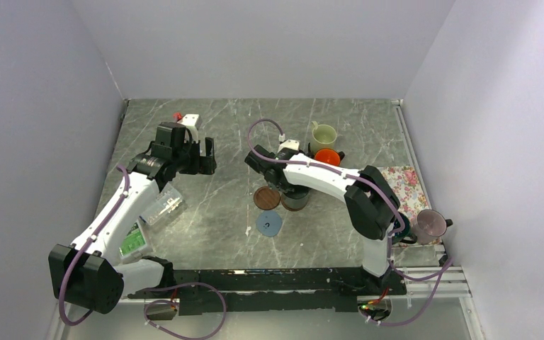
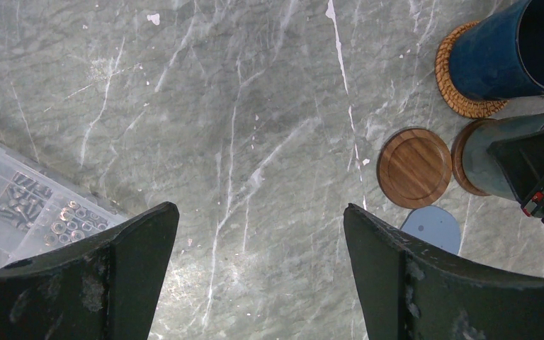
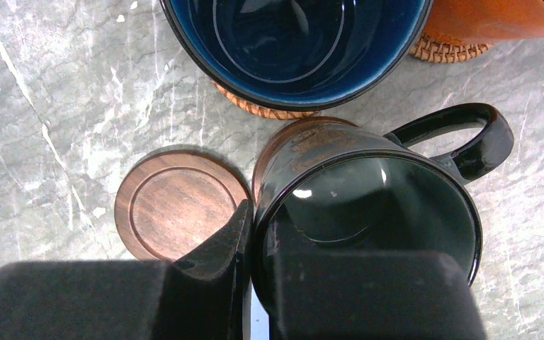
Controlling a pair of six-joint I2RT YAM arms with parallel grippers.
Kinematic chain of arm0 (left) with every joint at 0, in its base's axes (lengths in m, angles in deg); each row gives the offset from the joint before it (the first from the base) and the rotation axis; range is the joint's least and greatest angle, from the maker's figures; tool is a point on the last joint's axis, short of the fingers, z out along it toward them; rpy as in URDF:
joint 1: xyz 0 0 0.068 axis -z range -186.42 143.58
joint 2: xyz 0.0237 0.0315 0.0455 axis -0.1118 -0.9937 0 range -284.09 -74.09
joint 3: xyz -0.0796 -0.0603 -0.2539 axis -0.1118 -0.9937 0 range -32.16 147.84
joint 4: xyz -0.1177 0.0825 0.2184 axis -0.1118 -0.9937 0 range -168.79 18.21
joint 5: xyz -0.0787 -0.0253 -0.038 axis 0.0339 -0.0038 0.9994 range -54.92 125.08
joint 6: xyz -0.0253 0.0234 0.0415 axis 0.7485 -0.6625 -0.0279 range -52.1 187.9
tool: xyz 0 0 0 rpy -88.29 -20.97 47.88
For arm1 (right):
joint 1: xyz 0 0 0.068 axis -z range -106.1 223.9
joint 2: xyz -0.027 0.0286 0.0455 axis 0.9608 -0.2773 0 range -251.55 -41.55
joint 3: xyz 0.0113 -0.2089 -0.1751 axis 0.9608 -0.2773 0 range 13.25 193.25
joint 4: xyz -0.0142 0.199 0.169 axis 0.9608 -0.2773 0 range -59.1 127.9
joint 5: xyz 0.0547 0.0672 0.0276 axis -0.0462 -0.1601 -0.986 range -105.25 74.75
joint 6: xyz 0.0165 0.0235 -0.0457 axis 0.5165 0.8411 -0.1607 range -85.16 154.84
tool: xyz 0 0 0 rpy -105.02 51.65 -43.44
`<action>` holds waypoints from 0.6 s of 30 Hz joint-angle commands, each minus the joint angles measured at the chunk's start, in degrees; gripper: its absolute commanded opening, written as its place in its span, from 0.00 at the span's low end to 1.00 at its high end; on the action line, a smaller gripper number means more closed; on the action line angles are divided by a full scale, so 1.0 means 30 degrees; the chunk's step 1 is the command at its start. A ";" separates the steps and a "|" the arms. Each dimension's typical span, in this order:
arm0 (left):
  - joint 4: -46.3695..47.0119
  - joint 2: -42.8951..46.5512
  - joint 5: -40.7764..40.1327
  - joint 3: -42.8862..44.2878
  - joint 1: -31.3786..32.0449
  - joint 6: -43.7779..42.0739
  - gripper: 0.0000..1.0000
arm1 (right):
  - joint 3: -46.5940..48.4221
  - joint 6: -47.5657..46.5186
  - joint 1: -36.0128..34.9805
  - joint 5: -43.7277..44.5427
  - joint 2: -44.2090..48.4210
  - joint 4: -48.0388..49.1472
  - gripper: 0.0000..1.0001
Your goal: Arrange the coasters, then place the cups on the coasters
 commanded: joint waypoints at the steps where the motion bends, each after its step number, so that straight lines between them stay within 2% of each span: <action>1: 0.0465 0.0500 -0.0042 0.0044 -0.0055 -0.0201 0.93 | -0.0141 0.0361 -0.0093 0.0770 -0.0104 0.0288 0.00; 14: 0.0480 0.0555 -0.0001 0.0044 -0.0055 -0.0201 0.93 | -0.0170 0.0352 -0.0094 0.0513 0.0163 0.0391 0.00; 18: 0.0480 0.0645 -0.0002 0.0042 -0.0055 -0.0201 0.93 | -0.0127 0.0335 -0.0099 0.0307 0.0241 0.0463 0.06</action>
